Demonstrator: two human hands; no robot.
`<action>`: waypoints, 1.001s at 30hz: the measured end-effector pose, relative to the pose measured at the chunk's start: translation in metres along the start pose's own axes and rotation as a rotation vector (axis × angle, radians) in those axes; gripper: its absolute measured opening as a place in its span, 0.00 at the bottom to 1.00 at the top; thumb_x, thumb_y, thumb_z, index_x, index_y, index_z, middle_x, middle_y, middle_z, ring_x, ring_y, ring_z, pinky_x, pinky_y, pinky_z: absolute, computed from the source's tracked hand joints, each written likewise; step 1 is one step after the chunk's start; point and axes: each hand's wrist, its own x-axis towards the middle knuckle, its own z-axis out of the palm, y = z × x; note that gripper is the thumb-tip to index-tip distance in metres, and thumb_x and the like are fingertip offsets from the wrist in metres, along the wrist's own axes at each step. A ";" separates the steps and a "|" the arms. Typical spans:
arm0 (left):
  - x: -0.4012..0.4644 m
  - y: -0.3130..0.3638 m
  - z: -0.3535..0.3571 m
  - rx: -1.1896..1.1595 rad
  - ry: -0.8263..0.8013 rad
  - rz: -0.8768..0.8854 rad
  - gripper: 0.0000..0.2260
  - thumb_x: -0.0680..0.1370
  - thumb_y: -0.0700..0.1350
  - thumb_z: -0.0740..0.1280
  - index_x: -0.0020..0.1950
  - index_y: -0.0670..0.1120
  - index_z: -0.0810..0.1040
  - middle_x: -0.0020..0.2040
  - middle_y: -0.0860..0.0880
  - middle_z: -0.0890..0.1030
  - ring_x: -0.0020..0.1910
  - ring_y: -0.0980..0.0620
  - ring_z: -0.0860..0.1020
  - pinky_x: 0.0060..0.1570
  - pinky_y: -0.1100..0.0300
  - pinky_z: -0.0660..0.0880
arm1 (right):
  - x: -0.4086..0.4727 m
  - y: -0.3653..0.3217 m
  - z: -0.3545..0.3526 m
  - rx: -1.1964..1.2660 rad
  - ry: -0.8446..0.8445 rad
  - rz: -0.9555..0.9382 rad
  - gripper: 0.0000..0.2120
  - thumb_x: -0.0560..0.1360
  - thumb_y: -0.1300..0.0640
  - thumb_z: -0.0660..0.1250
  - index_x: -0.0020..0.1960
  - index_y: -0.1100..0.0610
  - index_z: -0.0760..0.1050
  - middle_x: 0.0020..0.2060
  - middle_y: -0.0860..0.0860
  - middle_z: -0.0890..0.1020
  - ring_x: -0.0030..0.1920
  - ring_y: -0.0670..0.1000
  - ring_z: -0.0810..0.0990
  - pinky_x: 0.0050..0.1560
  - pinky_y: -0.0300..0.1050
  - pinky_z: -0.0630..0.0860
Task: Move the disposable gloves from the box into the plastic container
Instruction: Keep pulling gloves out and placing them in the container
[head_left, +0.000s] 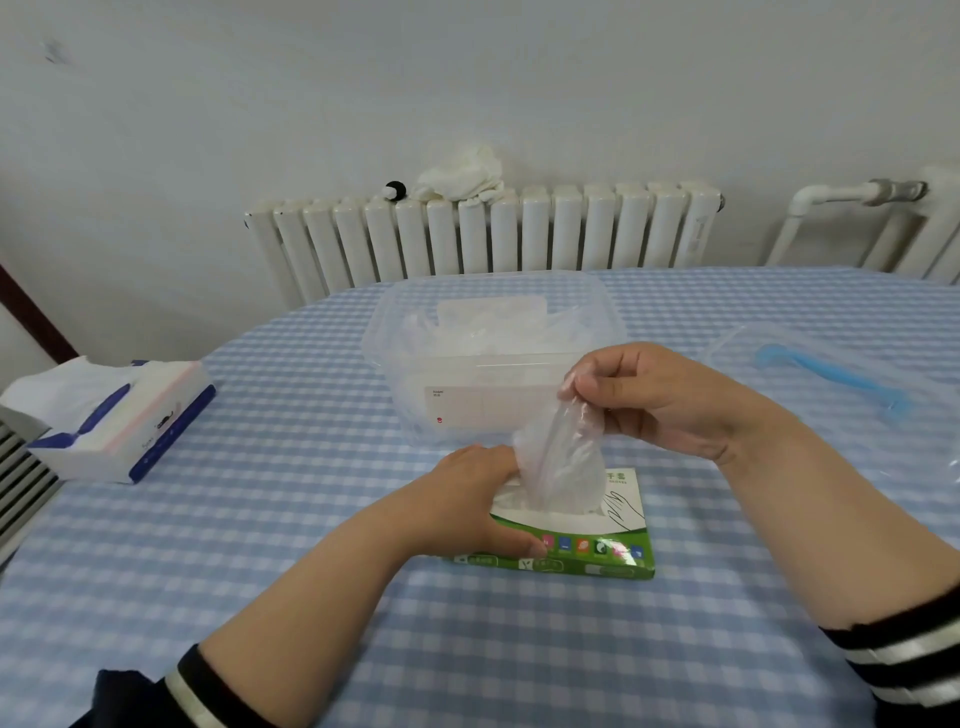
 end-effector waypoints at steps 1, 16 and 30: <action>0.001 -0.001 0.001 0.000 -0.004 -0.003 0.27 0.67 0.62 0.75 0.62 0.59 0.70 0.57 0.58 0.75 0.56 0.55 0.72 0.58 0.54 0.74 | 0.001 0.000 0.000 -0.023 0.029 -0.024 0.07 0.65 0.52 0.71 0.38 0.54 0.85 0.37 0.51 0.83 0.38 0.47 0.80 0.40 0.37 0.80; -0.002 0.002 -0.001 -0.052 0.015 0.034 0.19 0.69 0.58 0.76 0.52 0.62 0.69 0.49 0.60 0.75 0.50 0.57 0.74 0.50 0.58 0.74 | 0.001 -0.007 0.000 -0.521 -0.010 -0.007 0.25 0.62 0.45 0.74 0.52 0.60 0.77 0.44 0.55 0.85 0.46 0.51 0.84 0.51 0.44 0.80; -0.006 0.009 0.003 -0.131 0.051 0.043 0.26 0.71 0.52 0.77 0.65 0.54 0.72 0.60 0.57 0.74 0.58 0.58 0.73 0.58 0.62 0.74 | 0.010 0.037 0.049 -0.704 0.258 -0.431 0.17 0.75 0.59 0.70 0.31 0.64 0.71 0.26 0.46 0.73 0.30 0.44 0.70 0.33 0.32 0.65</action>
